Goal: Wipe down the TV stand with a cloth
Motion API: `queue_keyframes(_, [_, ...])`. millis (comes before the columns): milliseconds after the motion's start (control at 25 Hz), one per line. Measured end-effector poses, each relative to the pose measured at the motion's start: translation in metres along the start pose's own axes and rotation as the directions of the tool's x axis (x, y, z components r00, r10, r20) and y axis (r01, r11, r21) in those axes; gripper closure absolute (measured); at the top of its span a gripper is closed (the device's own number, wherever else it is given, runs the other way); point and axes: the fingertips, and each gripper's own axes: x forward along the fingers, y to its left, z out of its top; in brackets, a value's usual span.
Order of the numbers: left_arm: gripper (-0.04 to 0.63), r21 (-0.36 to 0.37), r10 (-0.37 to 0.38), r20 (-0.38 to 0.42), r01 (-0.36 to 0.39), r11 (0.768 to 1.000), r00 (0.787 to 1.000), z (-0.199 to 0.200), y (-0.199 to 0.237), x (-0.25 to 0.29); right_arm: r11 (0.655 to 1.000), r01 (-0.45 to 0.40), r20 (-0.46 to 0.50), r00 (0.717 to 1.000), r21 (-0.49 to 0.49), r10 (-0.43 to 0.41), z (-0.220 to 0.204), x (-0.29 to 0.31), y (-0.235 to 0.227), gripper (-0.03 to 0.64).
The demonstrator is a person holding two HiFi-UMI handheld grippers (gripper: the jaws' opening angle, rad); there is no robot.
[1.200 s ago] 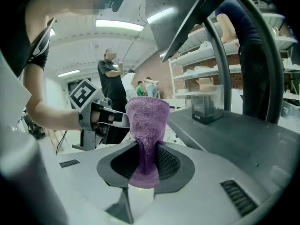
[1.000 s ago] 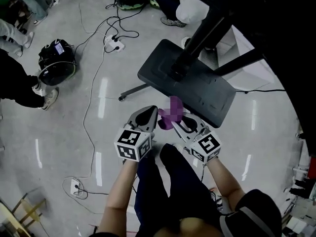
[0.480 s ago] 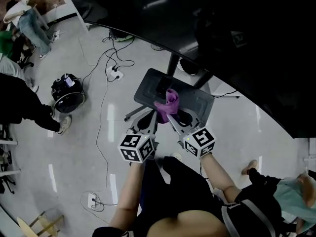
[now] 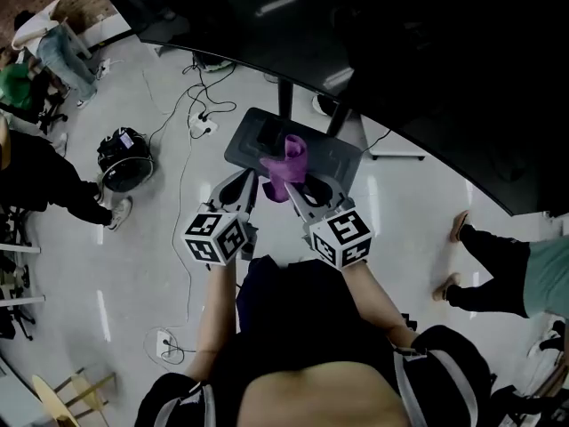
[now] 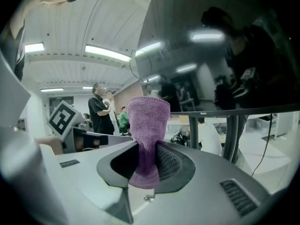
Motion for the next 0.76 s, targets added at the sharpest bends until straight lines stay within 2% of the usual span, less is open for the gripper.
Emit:
queue_keyframes(360, [0.588,-0.003,0.008,0.01,-0.008,1.0,1.0,-0.018,-0.048,0.012,0.995,-0.058,-0.017,0.998,-0.083,0.056,-0.016,-0.062,-0.002,0.514])
queue_keyframes(760, [0.588,0.028,-0.003,-0.029,0.003,1.0,1.0,-0.029,-0.085,0.02,0.998,-0.049,-0.014,0.999,-0.042,0.049,-0.017,-0.09,-0.027,0.514])
